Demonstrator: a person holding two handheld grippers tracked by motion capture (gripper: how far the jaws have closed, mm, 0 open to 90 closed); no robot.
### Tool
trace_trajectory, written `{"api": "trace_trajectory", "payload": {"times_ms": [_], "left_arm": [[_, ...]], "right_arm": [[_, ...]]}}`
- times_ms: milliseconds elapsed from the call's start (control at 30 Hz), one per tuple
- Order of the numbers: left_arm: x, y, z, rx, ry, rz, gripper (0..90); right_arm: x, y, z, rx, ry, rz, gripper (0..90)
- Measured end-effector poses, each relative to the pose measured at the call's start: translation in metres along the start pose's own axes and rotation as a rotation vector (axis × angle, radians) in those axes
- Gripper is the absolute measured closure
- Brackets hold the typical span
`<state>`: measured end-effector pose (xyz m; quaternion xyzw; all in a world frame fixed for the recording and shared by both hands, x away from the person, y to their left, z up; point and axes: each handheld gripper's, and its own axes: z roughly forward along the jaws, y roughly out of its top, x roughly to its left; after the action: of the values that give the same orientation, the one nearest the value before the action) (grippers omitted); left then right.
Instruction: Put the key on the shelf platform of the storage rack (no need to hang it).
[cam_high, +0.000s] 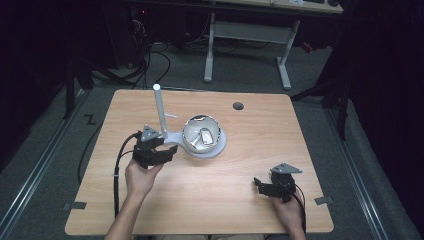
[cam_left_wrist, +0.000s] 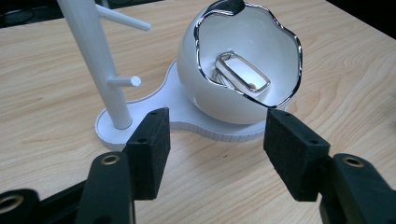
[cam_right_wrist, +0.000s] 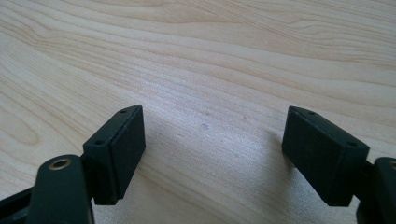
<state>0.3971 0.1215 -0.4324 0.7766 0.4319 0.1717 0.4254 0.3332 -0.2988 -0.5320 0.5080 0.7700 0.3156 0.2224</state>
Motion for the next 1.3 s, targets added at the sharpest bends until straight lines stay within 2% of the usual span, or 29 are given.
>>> {"api": "trace_trajectory", "payload": {"times_ms": [533,667,1300], "left_arm": [[0.006,-0.015,-0.021,-0.025,0.005,-0.034,41.0],[0.006,-0.019,-0.024,-0.016,0.016,-0.026,40.7],[0.011,-0.041,-0.046,-0.04,0.037,-0.077,39.4]], "right_arm": [[0.0,0.0,0.0,0.001,0.0,0.002,21.8],[0.0,0.0,0.0,-0.001,0.0,0.002,21.8],[0.0,0.0,0.0,0.0,-0.002,0.005,21.8]]}}
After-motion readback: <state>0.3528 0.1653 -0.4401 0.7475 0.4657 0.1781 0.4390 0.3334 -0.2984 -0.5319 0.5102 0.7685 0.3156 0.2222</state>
